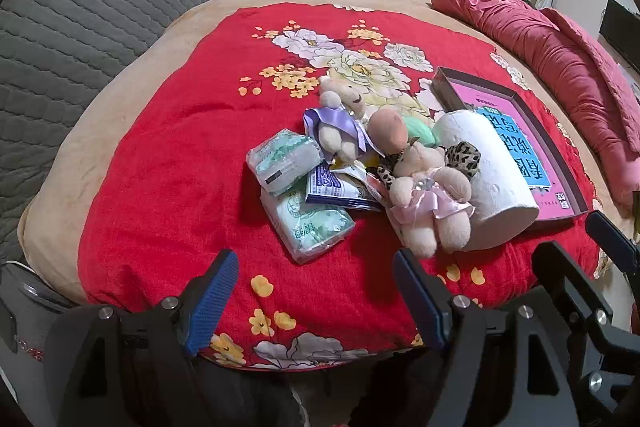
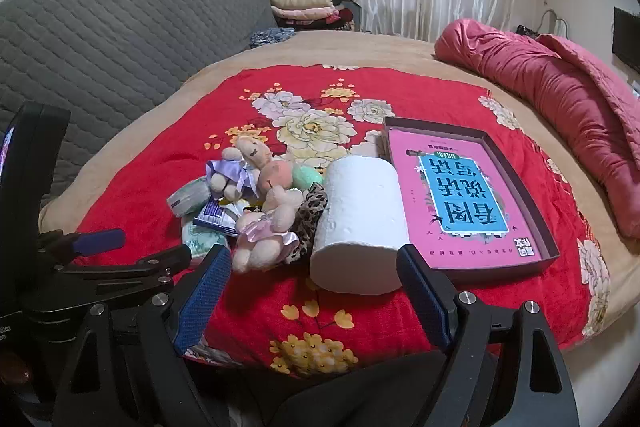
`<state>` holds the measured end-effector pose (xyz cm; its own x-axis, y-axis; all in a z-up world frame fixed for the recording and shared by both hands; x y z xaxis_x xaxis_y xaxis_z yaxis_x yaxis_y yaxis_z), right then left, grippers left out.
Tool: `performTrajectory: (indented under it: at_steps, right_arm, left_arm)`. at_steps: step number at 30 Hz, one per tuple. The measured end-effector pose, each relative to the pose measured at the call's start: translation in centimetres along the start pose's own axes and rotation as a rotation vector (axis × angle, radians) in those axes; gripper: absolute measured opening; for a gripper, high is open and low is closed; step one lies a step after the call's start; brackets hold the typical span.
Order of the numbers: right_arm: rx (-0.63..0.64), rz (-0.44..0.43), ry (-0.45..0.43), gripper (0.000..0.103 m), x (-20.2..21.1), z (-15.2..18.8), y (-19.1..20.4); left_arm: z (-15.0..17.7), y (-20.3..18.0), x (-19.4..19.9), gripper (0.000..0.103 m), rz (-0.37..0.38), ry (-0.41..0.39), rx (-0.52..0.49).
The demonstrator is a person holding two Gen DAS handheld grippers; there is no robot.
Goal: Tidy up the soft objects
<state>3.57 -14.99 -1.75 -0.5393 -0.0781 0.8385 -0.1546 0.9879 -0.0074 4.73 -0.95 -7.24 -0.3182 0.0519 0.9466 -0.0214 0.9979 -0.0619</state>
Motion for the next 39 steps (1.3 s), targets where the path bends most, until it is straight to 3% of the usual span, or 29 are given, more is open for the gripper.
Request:
performTrajectory:
  at_steps: [39]
  right_arm:
    - [-0.001,-0.004,-0.003,0.085,0.11,0.03,-0.09]
  left_arm:
    - [0.00,-0.49,0.24,0.079,-0.013,-0.004,-0.017]
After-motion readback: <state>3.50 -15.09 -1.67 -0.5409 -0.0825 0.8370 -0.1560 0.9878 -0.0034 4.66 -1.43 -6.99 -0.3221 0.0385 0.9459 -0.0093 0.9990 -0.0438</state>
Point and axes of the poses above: each gripper's, at about its wrist camera, not at the fingertips, and x roughly against the way its jaws point, y to its left, z to its underside, the point moved 9 cm from there along -x, roughly the way its jaws point, and after that the axes turned 15 degrees about y, right-handed, at the moved point
